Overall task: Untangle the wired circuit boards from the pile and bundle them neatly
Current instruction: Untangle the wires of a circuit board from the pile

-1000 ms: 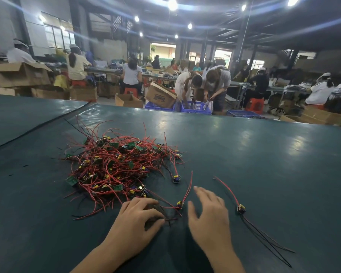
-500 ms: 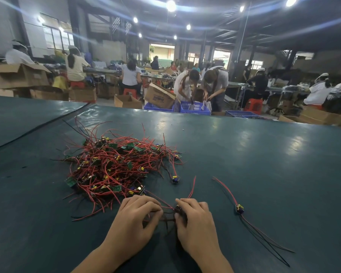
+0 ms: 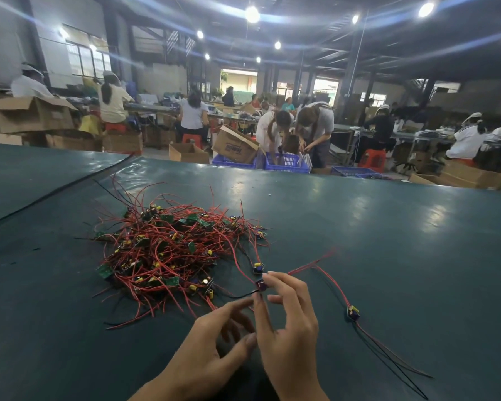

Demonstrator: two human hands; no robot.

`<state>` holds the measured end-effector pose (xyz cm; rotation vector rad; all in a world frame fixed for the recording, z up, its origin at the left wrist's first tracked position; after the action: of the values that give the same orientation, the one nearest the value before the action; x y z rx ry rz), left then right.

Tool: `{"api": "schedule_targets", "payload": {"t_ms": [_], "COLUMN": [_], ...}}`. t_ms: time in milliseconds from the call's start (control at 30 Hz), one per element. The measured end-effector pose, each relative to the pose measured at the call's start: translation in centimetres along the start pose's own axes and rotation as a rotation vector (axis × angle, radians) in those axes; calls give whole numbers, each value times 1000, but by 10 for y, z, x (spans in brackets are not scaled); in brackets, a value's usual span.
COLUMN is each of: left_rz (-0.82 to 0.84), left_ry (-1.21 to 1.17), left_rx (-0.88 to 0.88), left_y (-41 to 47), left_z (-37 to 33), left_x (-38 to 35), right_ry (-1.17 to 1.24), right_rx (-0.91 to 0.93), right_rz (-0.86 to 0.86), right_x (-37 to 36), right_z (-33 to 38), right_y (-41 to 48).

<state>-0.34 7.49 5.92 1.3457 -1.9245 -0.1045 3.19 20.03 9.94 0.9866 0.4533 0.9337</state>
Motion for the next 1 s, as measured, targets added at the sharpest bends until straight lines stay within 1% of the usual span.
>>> {"api": "schedule_targets", "payload": {"t_ms": [100,200,333,433,500,600,633,700,767,800,900,1000], "left_rz": [-15,-95,-200,-266,-318,-383,-389,-371,-321,-293,-236,-235], "left_ry": [-236,-428,-679,-765,-793,-835,-839,-823,-777,-742,-674,-700], "left_rx": [126,243,442,522,560,599,591,559,516,493,441,433], "left_y": [1,3,3,1,0,-1,-1,0,1,2,4,5], "left_z": [8,19,43,55,62,68,68,63,58,56,52,52], "left_x": [0,-2,1,6,8,12,14,15,13,12,9,8], "right_ry": [24,43,69,91,104,115,103,125,245,307,390,461], "right_rx": [-30,-58,-96,-131,-131,-168,-223,-435,-675,-760,-859,-914], "right_rz": [74,183,293,363,341,180,136,108,110,115,152,108], "right_x": [-7,-19,-35,-42,-40,-28,-25,-25,-31,-35,-42,-43], "right_z": [-3,-2,4,5,7,5,0,-18,-36,-41,-41,-38], "right_y": [-4,-11,-18,-21,-20,-16,-16,-20,-29,-32,-35,-37]}}
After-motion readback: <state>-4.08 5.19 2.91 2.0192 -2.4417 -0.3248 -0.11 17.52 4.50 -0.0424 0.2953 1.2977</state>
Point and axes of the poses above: each hand's wrist, its own y-axis towards the middle knuckle, its own x-axis out of the back of the hand, z = x × y, the point moved 9 cm from there along y, towards the middle knuckle, and after that the axes turned 8 degrees about y, right-handed, at the moved point
